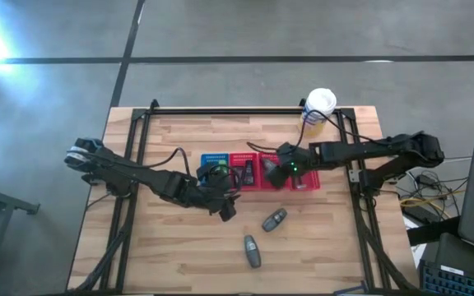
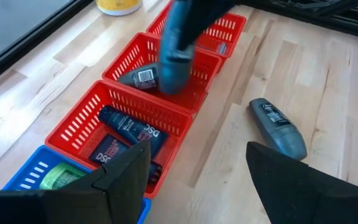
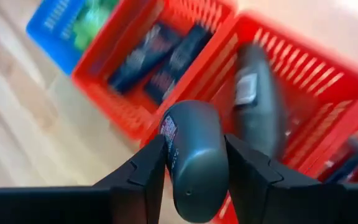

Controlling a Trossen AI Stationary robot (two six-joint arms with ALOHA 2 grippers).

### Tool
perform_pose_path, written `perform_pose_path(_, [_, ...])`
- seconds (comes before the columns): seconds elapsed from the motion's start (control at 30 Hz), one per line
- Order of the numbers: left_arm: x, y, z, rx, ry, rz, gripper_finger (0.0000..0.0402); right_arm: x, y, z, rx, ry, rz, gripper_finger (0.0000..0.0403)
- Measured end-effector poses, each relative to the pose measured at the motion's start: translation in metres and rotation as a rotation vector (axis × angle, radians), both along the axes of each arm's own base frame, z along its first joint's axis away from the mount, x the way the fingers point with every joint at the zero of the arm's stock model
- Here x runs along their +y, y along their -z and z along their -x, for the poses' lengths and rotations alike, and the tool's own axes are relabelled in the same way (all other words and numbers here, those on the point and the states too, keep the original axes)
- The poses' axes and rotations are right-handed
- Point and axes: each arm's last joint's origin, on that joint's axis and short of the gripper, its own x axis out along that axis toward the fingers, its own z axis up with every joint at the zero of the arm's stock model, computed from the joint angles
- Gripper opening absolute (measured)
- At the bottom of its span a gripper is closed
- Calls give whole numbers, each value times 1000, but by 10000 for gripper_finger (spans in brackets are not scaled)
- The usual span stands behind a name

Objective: Pick & Place Travel size toiletries
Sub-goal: Put the gray deodorant into the middle red bin

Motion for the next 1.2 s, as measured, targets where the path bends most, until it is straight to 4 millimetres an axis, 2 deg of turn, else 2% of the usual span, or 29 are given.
perform_pose_path(0.2, [0, 0, 0, 3, 3, -10, 271, -3, 13, -3, 64, -17, -64, 137])
perform_pose_path(0.37, [0, 0, 0, 2, 2, -10, 271, -8, 18, -5, 90, 15, -25, 181])
perform_pose_path(0.67, [0, 0, 0, -4, -11, 6, 271, -12, 7, 1, 77, 75, 161, 271])
perform_pose_path(0.9, [0, 1, 0, 1, 3, 11, 271, -12, -4, 11, 75, 67, 209, 299])
perform_pose_path(1.03, [-2, 8, -1, 39, 128, -7, 271, -3, -6, 13, 72, -56, 132, 299])
perform_pose_path(1.2, [-11, 32, -11, 70, 427, -56, 271, 20, -7, 20, 110, -236, 64, 282])
